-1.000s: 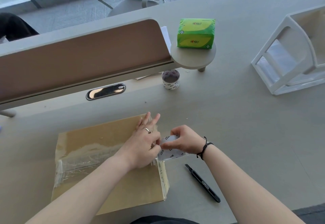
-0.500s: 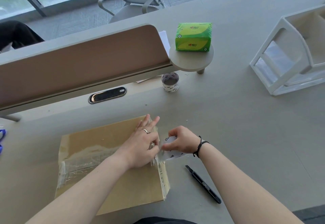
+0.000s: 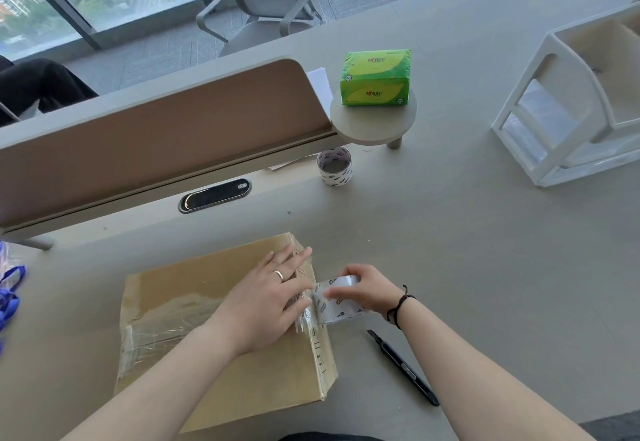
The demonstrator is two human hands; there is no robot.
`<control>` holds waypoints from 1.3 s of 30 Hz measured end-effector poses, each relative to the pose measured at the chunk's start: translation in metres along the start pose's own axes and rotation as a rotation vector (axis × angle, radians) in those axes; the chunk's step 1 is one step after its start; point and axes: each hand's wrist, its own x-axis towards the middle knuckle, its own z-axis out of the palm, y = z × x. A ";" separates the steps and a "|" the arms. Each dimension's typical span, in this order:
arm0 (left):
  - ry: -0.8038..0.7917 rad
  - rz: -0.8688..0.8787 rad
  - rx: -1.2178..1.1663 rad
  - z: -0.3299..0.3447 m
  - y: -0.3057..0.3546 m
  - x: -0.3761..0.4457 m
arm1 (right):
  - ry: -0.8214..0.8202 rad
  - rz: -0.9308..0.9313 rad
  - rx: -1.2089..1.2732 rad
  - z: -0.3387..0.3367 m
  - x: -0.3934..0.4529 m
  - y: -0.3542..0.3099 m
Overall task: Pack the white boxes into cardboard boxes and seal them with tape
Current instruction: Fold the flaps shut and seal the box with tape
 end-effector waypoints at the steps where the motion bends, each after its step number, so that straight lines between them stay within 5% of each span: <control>1: 0.036 0.042 0.085 0.000 0.000 -0.003 | -0.002 0.012 0.067 0.000 -0.003 0.001; 7: 0.096 0.284 0.356 -0.001 0.008 -0.017 | 0.022 0.064 0.306 0.008 -0.008 0.008; 15: 0.028 0.436 0.396 -0.004 0.005 -0.010 | 0.139 0.008 0.248 0.017 -0.002 0.011; 25: -0.135 0.417 0.367 -0.015 0.015 0.006 | 0.177 -0.006 0.287 0.023 -0.004 0.013; 39: -0.136 0.273 0.219 -0.010 0.012 0.009 | 0.147 0.071 0.446 0.023 -0.013 0.017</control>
